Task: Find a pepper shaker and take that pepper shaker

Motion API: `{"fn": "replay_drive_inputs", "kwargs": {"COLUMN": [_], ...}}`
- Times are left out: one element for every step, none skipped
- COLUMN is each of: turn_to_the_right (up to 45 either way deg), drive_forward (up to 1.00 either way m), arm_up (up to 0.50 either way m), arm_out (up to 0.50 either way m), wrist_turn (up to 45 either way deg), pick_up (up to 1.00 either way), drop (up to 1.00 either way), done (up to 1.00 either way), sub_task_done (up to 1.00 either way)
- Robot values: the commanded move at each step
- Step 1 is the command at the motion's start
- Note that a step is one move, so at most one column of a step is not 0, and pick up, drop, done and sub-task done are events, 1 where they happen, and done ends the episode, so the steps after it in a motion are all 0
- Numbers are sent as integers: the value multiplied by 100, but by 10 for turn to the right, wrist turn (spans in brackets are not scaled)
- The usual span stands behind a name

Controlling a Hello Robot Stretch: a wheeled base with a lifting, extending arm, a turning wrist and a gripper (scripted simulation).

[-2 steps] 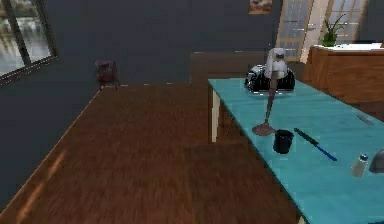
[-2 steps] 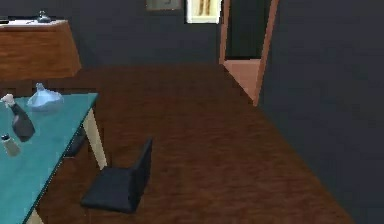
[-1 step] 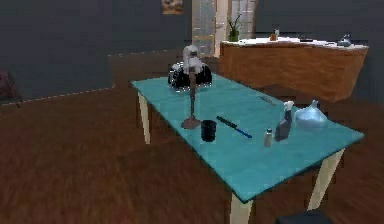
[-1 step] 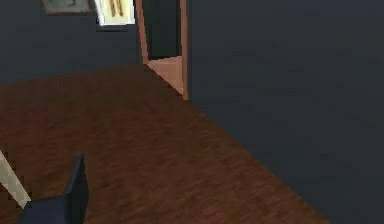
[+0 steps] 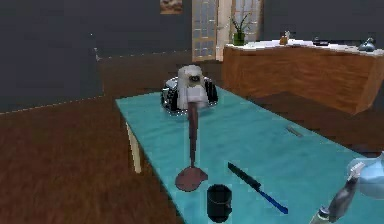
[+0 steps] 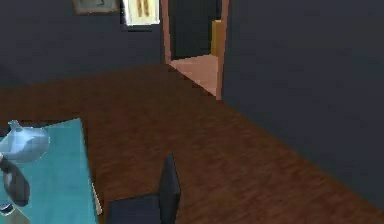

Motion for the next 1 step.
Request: {"fn": "replay_drive_inputs", "kwargs": {"turn_to_the_right": [-420], "drive_forward": [0], "arm_up": [0], "arm_out": [0], "wrist_turn": [0], "pick_up": [0], "drop": [0], "done": [0], "sub_task_done": [0]}}
